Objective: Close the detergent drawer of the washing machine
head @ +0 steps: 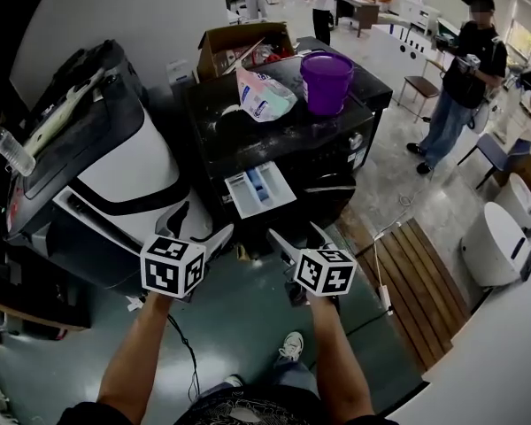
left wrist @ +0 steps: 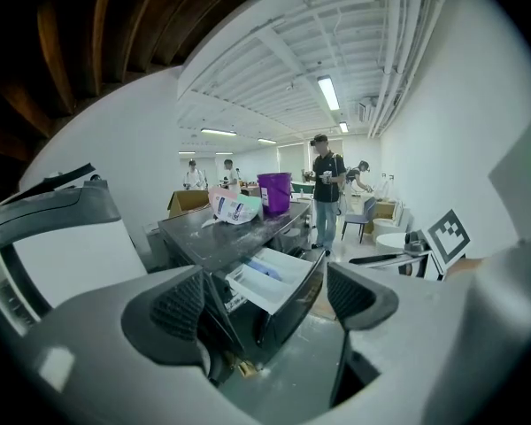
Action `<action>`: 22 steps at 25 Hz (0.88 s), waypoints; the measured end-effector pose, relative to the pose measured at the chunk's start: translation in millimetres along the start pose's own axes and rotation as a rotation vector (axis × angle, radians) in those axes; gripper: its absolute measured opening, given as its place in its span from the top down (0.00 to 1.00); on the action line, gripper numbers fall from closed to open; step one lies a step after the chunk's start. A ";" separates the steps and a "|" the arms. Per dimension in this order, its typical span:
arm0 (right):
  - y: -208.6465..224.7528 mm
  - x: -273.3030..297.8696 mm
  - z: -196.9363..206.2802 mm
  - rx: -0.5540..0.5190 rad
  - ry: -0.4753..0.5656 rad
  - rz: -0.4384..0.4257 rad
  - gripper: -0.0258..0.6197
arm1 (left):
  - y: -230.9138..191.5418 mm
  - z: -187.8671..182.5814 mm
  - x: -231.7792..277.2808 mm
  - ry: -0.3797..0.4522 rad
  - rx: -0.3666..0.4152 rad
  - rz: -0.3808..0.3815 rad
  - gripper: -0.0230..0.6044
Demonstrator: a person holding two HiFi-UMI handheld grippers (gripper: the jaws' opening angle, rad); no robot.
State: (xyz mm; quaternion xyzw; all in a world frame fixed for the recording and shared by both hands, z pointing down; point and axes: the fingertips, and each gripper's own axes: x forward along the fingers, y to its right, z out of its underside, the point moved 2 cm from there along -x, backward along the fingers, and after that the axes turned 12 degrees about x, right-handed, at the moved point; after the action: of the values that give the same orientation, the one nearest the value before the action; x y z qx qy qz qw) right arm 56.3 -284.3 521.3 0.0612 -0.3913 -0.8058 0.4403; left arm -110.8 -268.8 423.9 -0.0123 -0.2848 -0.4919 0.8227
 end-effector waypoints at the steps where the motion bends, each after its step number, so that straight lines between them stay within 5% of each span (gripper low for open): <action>1: 2.6 3.9 3.8 0.018 -0.002 -0.009 0.27 | 0.4 1.8 2.4 -0.008 0.000 0.000 0.30; 22: 47.0 60.8 50.1 0.296 -0.021 -0.113 0.31 | -1.8 31.5 34.0 -0.070 -0.025 -0.019 0.30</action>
State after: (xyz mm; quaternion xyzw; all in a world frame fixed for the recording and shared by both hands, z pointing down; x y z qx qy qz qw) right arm 28.4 -315.8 602.9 0.1390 -0.5064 -0.7632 0.3764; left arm -114.6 -287.6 466.2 -0.0370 -0.3073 -0.5026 0.8072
